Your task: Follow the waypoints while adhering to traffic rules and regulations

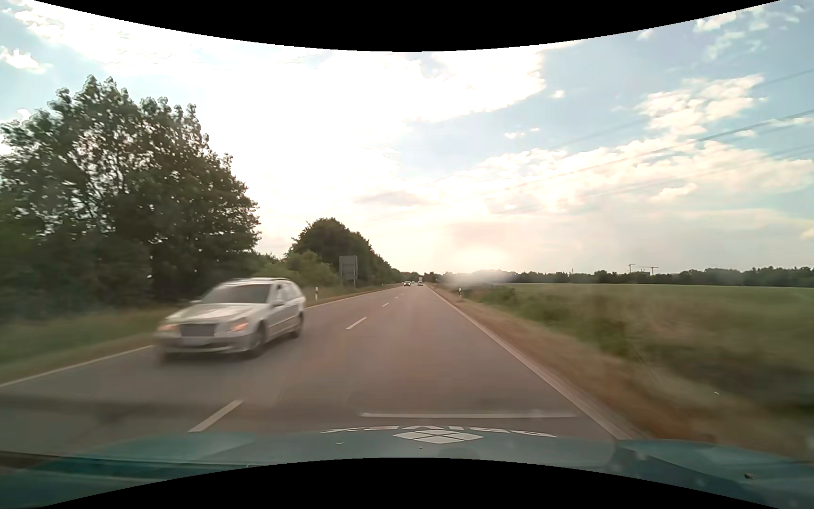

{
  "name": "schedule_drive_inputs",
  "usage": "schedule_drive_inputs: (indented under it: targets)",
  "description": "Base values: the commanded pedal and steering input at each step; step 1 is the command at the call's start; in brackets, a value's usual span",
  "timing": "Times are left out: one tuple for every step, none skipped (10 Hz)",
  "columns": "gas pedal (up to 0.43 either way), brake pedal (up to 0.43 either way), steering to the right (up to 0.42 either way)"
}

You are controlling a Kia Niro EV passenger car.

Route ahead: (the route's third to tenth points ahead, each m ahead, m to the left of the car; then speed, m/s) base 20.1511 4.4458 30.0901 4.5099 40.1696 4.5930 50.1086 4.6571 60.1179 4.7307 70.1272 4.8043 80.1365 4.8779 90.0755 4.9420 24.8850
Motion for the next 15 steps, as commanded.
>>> schedule_drive_inputs:
  targets:
    - [0.209,0.0,-0.003]
    - [0.209,0.0,-0.003]
    - [0.209,0.0,-0.003]
    - [0.209,0.0,-0.003]
    - [0.209,0.0,-0.003]
    - [0.209,0.0,-0.003]
    - [0.209,0.0,-0.003]
    - [0.22,0.0,-0.002]
    - [0.22,0.0,-0.003]
    - [0.228,0.0,-0.002]
    - [0.228,0.0,-0.002]
    - [0.24,0.0,-0.002]
    - [0.24,0.0,-0.002]
    - [0.24,0.0,-0.001]
    - [0.24,0.0,-0.002]
